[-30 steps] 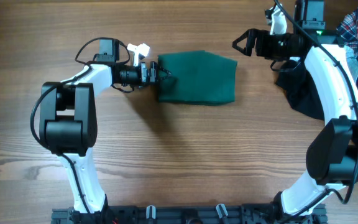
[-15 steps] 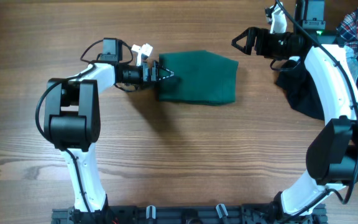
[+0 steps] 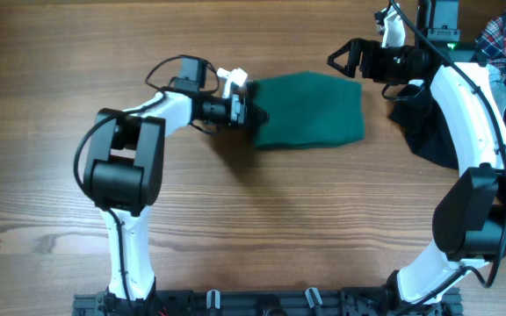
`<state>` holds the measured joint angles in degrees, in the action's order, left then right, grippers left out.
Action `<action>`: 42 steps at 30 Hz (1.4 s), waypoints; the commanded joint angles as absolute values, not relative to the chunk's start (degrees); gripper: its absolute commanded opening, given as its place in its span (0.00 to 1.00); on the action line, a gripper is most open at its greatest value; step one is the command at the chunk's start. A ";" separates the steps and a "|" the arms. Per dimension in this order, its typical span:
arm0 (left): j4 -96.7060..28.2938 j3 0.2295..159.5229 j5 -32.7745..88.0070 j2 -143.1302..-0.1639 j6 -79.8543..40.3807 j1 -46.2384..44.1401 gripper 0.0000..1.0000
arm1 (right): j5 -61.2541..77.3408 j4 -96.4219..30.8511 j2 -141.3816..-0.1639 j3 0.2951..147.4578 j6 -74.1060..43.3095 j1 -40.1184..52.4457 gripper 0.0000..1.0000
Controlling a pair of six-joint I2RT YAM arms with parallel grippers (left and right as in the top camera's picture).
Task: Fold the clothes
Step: 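Carry the green bundle to the table's upper-left corner with the left gripper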
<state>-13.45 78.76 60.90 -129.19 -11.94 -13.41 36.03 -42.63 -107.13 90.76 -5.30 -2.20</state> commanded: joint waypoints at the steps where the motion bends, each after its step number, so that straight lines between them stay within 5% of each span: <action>1: -12.78 79.42 58.43 -130.17 -13.39 -12.80 0.11 | 37.58 -42.72 -106.04 91.50 -5.56 -1.80 1.00; 12: -12.29 79.42 58.43 -130.17 -15.53 -8.45 0.04 | 37.50 -43.24 -106.04 91.50 -5.56 -1.80 1.00; 42: -8.82 79.42 54.11 -130.17 -26.20 30.68 0.04 | 37.39 -43.27 -106.04 91.50 -6.00 -1.78 0.99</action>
